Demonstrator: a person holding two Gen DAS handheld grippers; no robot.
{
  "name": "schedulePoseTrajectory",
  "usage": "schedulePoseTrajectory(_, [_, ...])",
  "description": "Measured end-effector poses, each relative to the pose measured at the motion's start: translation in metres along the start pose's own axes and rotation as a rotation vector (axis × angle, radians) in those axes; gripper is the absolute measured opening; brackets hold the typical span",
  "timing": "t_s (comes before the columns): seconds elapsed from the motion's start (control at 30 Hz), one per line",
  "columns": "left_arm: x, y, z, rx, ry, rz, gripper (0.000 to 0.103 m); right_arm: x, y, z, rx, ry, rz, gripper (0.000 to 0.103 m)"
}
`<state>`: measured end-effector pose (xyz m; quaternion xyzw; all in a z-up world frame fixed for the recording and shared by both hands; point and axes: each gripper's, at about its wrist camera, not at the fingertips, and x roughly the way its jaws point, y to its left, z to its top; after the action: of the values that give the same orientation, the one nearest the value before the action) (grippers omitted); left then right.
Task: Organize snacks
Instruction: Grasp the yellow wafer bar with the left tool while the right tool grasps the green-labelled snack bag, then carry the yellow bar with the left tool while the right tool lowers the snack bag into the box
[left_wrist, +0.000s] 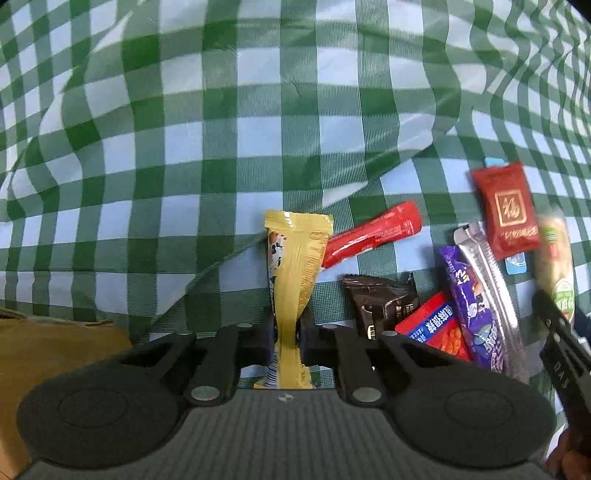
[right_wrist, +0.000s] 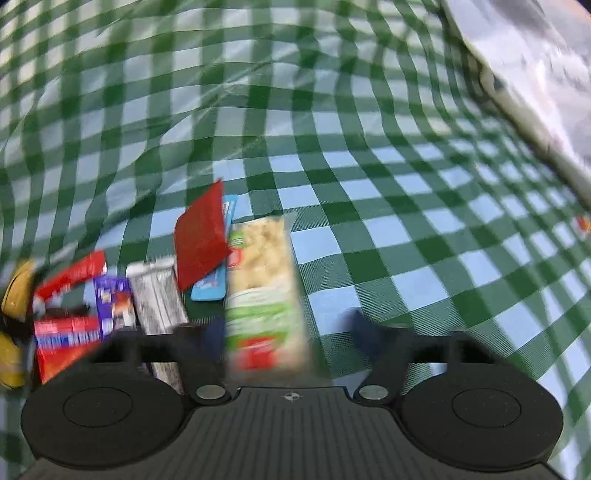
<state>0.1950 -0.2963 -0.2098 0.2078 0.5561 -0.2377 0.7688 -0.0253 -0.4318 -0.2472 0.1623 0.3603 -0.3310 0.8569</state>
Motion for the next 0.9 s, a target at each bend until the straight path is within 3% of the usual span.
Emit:
schedulePoseTrajectory(0.07, [-0.009, 0.004, -0.004, 0.003, -0.015, -0.019, 0.013, -0.007, 0.001, -0.002, -0.03, -0.003, -0.014, 0.038])
schedulePoseTrajectory(0.17, [-0.035, 0.013, -0.012, 0.001, -0.055, -0.072, 0.013, -0.025, -0.011, -0.001, 0.025, -0.015, -0.009, 0.038])
schedulePoseTrajectory(0.43, [-0.136, 0.023, -0.048, 0.015, -0.181, -0.169, 0.013, -0.107, -0.028, 0.007, 0.128, -0.139, 0.028, 0.038])
schedulePoseTrajectory(0.67, [-0.228, 0.046, -0.127, -0.019, -0.272, -0.226, 0.013, -0.213, -0.022, -0.006, 0.208, -0.236, 0.112, 0.038])
schedulePoseTrajectory(0.9, [-0.293, 0.1, -0.22, -0.044, -0.322, -0.161, 0.013, -0.308, 0.023, -0.047, 0.147, -0.244, 0.257, 0.038])
